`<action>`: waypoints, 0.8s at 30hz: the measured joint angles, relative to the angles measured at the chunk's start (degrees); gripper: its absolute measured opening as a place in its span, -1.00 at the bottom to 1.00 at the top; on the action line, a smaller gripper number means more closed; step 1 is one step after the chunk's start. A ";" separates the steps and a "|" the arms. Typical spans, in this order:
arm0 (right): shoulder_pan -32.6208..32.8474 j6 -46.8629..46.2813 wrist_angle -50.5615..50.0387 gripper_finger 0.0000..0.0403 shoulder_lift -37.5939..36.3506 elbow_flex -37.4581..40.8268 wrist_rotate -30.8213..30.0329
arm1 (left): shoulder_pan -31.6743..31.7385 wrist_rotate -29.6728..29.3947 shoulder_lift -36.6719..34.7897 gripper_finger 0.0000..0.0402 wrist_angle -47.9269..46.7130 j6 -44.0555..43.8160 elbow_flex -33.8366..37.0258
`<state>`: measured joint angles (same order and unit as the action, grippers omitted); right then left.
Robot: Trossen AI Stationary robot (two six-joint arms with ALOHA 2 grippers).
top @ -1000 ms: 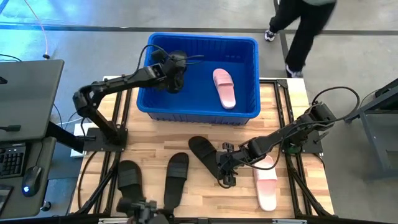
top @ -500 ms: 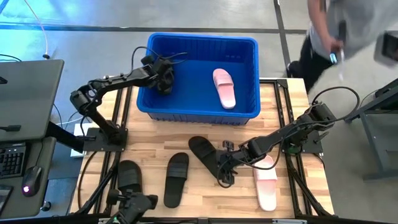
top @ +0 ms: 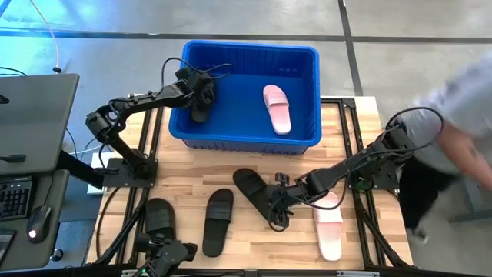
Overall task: Pick and place slides into bin
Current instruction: Put the black slipper into the blue basket, then put the pink slipper into the blue basket
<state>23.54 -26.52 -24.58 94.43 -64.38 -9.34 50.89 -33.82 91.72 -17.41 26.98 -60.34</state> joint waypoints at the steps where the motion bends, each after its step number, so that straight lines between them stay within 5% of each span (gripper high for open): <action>1: -0.11 0.00 0.00 -0.31 0.00 0.00 -0.15 | 0.00 0.33 0.00 -0.53 -0.13 -0.05 0.00; 14: -0.12 9.21 -1.10 -0.31 -0.02 0.00 -8.20 | -5.48 1.90 0.09 -0.19 -5.82 4.80 -6.90; 20: 3.55 -1.05 -10.75 -0.31 -0.02 -0.85 0.57 | -9.99 0.62 -0.07 -0.21 -12.49 5.73 -16.98; 24: 6.13 -4.61 -27.46 -0.31 -0.02 -4.99 6.07 | -14.02 1.18 -0.13 -0.21 -15.88 5.15 -23.57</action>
<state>29.67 -31.13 -52.04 94.41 -69.37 -3.27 36.87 -32.64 91.59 -33.29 32.13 -83.91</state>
